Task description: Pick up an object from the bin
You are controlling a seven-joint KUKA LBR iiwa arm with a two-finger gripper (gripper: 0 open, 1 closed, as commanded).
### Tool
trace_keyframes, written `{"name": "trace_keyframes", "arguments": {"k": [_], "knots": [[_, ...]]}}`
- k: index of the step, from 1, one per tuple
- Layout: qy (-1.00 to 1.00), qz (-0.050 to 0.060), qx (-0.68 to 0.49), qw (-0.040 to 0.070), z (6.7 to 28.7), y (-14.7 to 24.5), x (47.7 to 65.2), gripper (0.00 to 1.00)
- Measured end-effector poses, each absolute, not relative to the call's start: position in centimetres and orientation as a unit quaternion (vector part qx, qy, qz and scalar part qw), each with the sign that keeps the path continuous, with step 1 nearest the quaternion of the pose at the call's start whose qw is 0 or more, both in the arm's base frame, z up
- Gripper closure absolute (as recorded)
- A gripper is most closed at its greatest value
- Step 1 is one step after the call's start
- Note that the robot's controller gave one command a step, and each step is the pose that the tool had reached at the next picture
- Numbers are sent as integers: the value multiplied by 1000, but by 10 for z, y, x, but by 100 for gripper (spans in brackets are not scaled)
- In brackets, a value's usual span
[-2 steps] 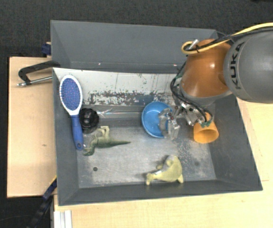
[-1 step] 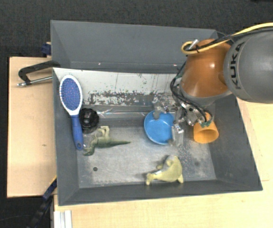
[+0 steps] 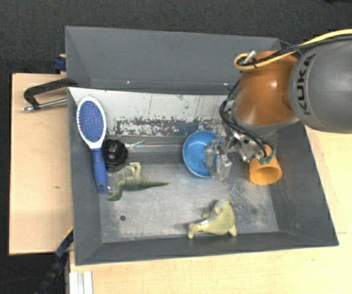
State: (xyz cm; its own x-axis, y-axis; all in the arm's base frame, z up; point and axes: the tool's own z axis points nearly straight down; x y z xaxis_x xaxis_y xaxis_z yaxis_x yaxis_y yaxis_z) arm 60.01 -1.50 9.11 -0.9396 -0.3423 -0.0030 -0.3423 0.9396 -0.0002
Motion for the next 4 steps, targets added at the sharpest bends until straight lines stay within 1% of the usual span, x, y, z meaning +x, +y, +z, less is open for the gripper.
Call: {"name": "trace_keyframes", "arguments": {"k": [1, 2, 3, 4], "knots": [[985, 0, -174, 2, 91, -15, 600, 0], [985, 0, -174, 2, 91, -15, 600, 100], [988, 0, -154, 6, 174, 6, 575, 100], [988, 0, -153, 3, 169, 5, 574, 0]]}}
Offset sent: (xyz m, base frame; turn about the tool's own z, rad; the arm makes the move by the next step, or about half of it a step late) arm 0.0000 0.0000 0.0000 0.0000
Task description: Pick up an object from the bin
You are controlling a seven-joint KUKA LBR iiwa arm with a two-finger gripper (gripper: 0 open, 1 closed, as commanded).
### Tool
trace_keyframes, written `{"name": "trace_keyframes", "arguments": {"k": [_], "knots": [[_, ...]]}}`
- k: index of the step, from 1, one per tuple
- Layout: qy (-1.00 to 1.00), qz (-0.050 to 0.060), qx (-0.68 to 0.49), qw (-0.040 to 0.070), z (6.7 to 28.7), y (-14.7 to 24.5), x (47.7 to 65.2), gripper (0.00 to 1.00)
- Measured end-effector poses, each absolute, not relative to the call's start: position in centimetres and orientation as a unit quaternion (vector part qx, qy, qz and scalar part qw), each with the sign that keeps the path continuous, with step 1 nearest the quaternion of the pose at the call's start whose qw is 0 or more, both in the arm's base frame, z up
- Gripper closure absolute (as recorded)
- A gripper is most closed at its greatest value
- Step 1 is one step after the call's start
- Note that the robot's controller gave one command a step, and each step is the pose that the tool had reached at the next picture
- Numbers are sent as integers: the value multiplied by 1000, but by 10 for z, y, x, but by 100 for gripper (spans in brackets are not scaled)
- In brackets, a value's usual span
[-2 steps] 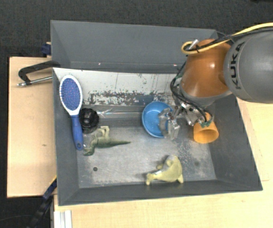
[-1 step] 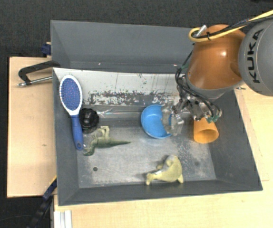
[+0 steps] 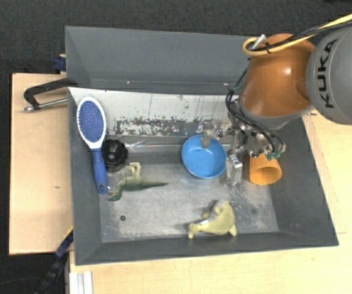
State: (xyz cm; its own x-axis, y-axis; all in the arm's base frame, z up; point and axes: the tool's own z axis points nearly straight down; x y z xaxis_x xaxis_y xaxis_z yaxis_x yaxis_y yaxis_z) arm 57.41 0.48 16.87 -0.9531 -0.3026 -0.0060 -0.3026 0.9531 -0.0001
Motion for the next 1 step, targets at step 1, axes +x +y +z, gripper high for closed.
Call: {"name": "trace_keyframes", "arguments": {"k": [1], "knots": [[995, 1, -101, -2, 70, -10, 596, 0]]}}
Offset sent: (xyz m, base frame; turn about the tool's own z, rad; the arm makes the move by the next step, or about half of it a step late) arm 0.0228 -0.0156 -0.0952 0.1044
